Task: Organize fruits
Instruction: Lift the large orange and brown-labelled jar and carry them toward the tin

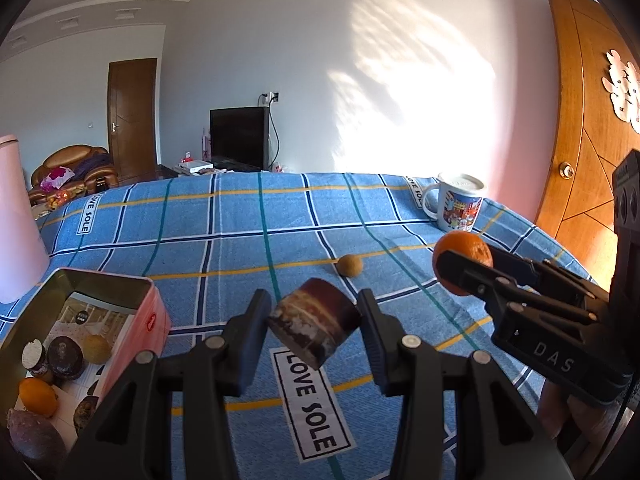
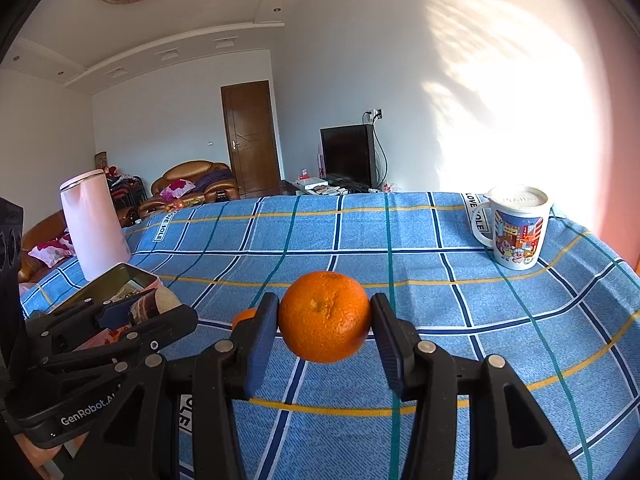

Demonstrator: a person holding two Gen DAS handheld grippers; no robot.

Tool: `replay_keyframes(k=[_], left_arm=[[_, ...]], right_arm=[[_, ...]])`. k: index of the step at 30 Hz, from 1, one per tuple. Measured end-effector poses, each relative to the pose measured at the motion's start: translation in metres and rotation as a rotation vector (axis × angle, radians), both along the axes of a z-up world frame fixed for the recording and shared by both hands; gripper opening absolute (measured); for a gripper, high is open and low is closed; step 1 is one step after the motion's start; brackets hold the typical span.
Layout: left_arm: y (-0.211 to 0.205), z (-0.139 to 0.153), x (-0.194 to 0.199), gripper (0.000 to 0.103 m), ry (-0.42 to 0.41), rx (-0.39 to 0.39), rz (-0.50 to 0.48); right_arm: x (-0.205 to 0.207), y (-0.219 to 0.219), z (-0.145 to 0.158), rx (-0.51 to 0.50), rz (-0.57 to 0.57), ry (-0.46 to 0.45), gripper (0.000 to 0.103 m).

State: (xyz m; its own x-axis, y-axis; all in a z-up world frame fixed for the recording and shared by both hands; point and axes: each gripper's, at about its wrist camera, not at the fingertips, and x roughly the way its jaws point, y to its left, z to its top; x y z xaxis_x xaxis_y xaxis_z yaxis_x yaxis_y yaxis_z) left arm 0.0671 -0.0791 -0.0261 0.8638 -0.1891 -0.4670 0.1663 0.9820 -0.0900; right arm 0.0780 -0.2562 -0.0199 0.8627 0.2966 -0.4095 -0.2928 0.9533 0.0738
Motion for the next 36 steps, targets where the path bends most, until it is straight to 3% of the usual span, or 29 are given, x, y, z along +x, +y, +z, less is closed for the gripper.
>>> replay_keyframes(k=[27,36], left_arm=[[0.009,0.010,-0.027,0.046,-0.135,0.033,0.067],[0.019,0.009,-0.024,0.046,-0.110,0.018,0.080]], right_arm=[[-0.023,0.005,0.008,-0.007,0.032,-0.117,0.049],[-0.018,0.018,0.004,-0.052,0.063,-0.063,0.049]])
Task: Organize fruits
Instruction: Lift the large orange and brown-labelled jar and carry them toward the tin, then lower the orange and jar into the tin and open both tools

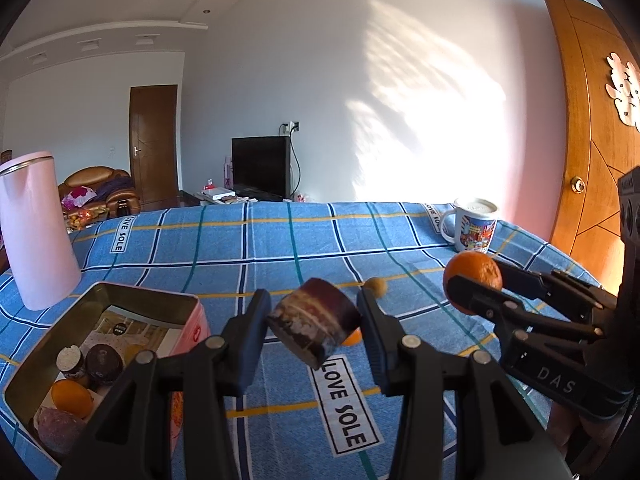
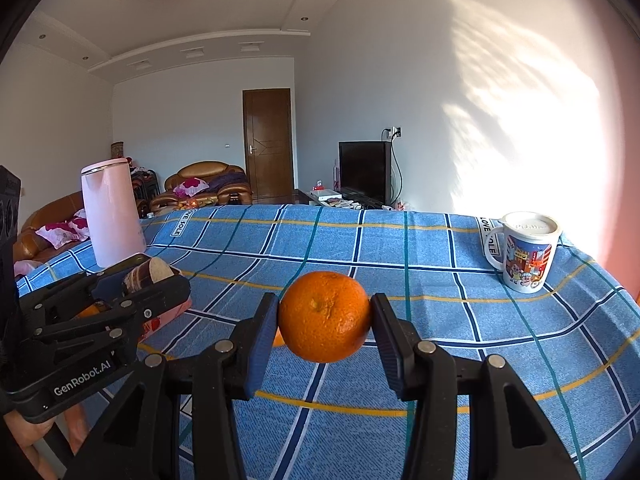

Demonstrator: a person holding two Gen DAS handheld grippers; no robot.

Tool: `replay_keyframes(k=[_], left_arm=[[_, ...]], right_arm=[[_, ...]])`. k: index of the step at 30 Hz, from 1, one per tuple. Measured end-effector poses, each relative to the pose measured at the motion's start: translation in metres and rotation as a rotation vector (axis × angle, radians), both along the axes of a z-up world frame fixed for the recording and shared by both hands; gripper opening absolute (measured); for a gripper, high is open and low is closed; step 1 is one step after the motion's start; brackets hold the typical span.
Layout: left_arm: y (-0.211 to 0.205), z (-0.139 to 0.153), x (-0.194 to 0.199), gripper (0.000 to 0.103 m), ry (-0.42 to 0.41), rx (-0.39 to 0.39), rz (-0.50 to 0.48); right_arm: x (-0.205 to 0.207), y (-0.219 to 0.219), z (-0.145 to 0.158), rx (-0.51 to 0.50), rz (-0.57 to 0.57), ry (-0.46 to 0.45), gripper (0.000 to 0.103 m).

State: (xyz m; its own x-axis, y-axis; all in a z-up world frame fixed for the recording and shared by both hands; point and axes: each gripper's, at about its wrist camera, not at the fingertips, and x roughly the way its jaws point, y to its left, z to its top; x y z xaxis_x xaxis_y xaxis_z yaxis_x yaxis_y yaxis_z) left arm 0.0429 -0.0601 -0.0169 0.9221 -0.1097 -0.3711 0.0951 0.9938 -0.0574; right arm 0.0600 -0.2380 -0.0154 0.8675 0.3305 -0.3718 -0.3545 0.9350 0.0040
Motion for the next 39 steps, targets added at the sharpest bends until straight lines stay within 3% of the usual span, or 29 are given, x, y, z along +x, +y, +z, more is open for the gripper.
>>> replay_keyframes(k=[10,24,31,39], left_arm=[[0.024,-0.001,-0.003,0.046,0.018,-0.030,0.017],[0.127,0.005,-0.023,0.046,0.060,-0.028,0.245],[0.171,-0.007,-0.035,0.046,0.113,-0.026,0.354],[0.195,-0.020,-0.042,0.046,0.168,-0.036,0.392]], right_arm=[[0.009,0.022,-0.005,-0.034,0.017,0.056,0.049],[0.007,0.128,0.012,-0.052,0.243,0.066,0.049],[0.004,0.180,0.009,-0.090,0.333,0.074,0.049],[0.008,0.218,-0.006,-0.138,0.387,0.120,0.049]])
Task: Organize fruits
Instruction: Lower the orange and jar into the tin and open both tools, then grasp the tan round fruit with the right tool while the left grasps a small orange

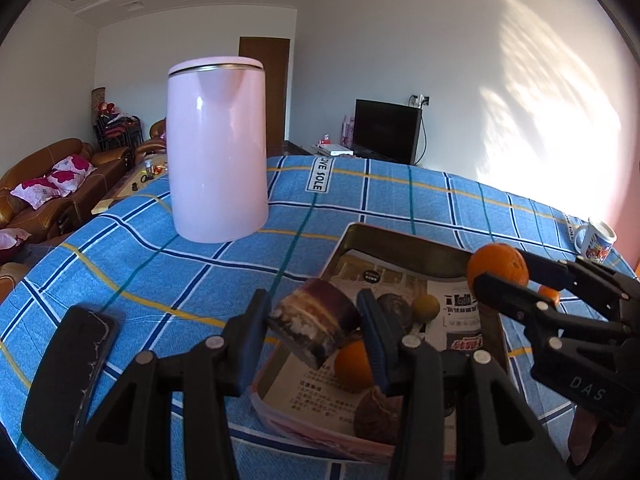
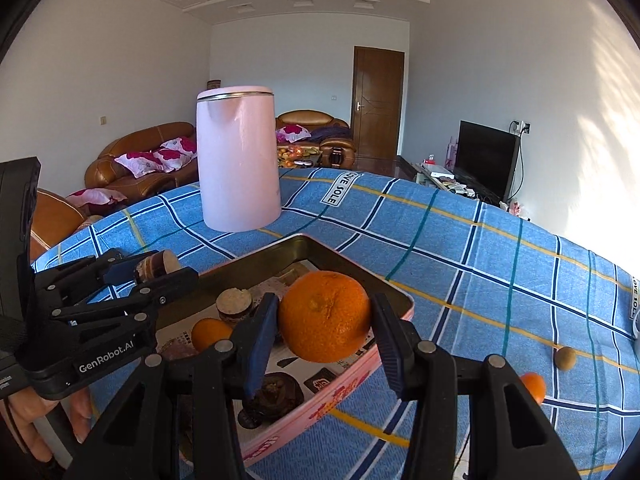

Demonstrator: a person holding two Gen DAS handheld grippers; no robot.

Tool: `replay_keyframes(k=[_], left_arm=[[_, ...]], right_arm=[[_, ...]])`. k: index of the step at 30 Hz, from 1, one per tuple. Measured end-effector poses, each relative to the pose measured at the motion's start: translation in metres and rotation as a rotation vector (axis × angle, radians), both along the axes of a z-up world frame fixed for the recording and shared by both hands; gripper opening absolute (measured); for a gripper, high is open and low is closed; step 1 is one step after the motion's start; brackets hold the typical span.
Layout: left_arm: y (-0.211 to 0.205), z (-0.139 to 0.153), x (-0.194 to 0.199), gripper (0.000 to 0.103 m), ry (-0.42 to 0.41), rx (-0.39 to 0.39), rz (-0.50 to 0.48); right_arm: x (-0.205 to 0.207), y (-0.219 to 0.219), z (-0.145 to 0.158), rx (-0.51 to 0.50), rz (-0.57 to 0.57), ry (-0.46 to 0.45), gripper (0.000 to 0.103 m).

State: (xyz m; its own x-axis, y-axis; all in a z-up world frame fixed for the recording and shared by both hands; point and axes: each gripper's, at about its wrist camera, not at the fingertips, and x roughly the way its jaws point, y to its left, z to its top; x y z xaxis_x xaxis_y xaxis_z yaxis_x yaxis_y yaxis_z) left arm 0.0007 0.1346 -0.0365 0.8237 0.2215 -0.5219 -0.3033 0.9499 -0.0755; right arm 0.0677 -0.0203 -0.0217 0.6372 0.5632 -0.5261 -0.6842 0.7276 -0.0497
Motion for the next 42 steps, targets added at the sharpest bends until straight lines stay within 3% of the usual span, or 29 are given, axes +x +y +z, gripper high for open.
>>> replay_keyframes(k=[8,11,13,17,21,25,31,39,42], left_arm=[[0.000,-0.002,0.004,0.047,0.048,-0.001,-0.010],[-0.001,-0.001,0.004,0.062,0.045,0.005,0.011],[-0.004,0.001,0.003,0.073,0.037,0.002,0.012],[-0.019,0.011,0.005,0.074,0.011,-0.003,-0.031],[-0.050,0.026,0.012,0.081,-0.021,0.030,-0.086],[-0.088,0.039,0.027,0.084,-0.042,0.046,-0.166],[-0.136,0.034,0.077,0.092,-0.008,0.025,-0.236],[-0.164,0.006,0.130,0.092,0.109,-0.008,-0.264],[-0.165,0.001,0.137,0.092,0.128,-0.012,-0.264]], right_arm=[[0.007,0.021,-0.019,-0.071,0.026,0.070,0.049],[0.007,0.021,-0.023,-0.074,0.039,0.092,0.050],[0.005,0.017,-0.020,-0.067,0.038,0.087,0.058],[0.000,-0.007,-0.007,-0.040,0.023,0.054,0.060],[0.010,-0.055,0.008,-0.026,-0.055,0.019,0.061],[0.041,-0.114,0.012,-0.059,-0.236,-0.003,0.061],[0.098,-0.182,-0.004,-0.056,-0.476,0.105,0.061],[0.142,-0.193,-0.027,-0.050,-0.516,0.228,0.061],[0.155,-0.187,-0.037,-0.063,-0.511,0.276,0.053]])
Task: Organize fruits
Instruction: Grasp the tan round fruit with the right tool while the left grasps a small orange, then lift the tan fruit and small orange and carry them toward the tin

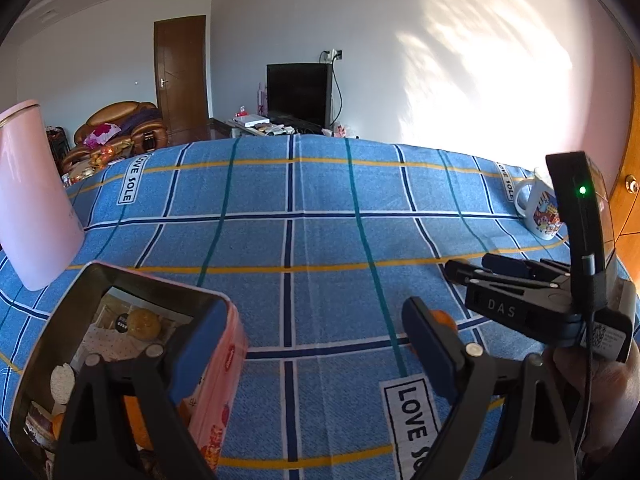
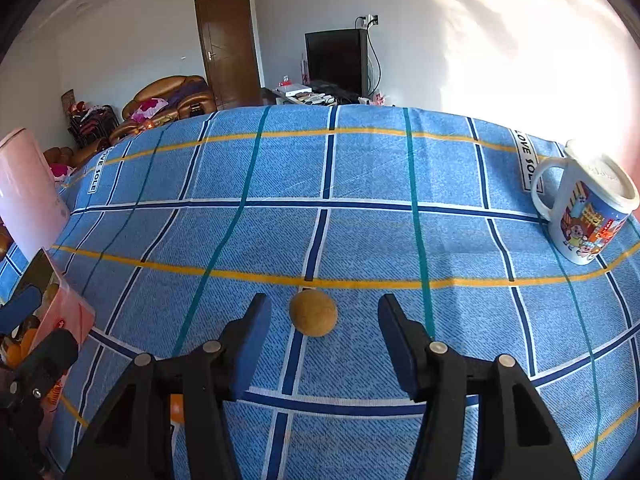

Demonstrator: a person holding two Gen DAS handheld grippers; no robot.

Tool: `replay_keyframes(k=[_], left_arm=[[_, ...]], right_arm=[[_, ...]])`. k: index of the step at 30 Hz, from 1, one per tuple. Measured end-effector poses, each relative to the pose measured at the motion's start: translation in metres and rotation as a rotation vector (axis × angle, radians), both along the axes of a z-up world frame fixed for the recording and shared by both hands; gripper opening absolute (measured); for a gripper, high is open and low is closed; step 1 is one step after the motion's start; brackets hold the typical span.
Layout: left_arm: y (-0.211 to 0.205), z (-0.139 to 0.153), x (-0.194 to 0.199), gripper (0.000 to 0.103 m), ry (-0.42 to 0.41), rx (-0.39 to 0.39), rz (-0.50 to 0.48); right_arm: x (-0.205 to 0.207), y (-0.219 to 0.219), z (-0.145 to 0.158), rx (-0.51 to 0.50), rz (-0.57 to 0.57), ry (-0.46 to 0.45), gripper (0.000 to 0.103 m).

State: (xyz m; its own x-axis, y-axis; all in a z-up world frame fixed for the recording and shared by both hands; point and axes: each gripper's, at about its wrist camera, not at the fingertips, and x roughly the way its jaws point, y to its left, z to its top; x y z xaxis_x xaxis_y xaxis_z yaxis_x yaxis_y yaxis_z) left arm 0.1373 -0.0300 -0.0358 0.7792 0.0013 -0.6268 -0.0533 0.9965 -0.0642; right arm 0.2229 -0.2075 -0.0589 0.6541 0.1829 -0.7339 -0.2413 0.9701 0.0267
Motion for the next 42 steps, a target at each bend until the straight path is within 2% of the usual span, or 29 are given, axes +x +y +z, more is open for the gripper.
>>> replay_keyframes(k=[3,5,11,14,18,20,23,25,26,28,29,42], left_arm=[[-0.001,-0.001,0.001,0.092,0.003,-0.030,-0.016],[-0.003,-0.002,0.002,0.092,0.003,-0.032,-0.026],[-0.019,-0.001,0.000,0.092,-0.006,-0.022,-0.090],[-0.031,-0.005,0.005,0.090,0.022,-0.041,-0.141],[-0.045,-0.014,0.014,0.079,0.079,-0.057,-0.194],[-0.053,-0.018,0.016,0.077,0.101,-0.044,-0.224],[-0.060,-0.026,0.023,0.069,0.151,-0.062,-0.256],[-0.060,-0.031,0.029,0.053,0.184,-0.086,-0.254],[-0.060,-0.032,0.030,0.051,0.190,-0.095,-0.260],[-0.060,-0.032,0.029,0.039,0.191,-0.103,-0.274],[-0.061,-0.031,0.027,0.037,0.183,-0.104,-0.282],[-0.052,-0.023,0.018,0.037,0.118,-0.115,-0.246]], right_arm=[[0.010,0.004,-0.012,-0.001,0.010,0.060,0.035],[0.010,0.006,-0.012,0.005,0.022,0.055,0.029],[-0.020,-0.008,-0.002,0.026,0.023,0.013,0.029],[-0.041,-0.021,-0.001,0.026,-0.007,0.000,0.029],[-0.054,-0.032,-0.002,0.054,-0.025,0.000,0.029],[-0.057,-0.036,0.000,0.050,-0.037,-0.014,0.029],[-0.053,-0.040,-0.001,0.074,-0.045,0.001,0.029],[-0.052,-0.040,-0.002,0.081,-0.042,0.004,0.029],[-0.053,-0.039,-0.001,0.079,-0.039,0.002,0.029],[-0.053,-0.037,-0.002,0.077,-0.026,0.001,0.029],[-0.052,-0.037,-0.002,0.077,-0.024,0.004,0.029],[-0.065,-0.034,0.009,0.100,0.018,-0.081,0.029]])
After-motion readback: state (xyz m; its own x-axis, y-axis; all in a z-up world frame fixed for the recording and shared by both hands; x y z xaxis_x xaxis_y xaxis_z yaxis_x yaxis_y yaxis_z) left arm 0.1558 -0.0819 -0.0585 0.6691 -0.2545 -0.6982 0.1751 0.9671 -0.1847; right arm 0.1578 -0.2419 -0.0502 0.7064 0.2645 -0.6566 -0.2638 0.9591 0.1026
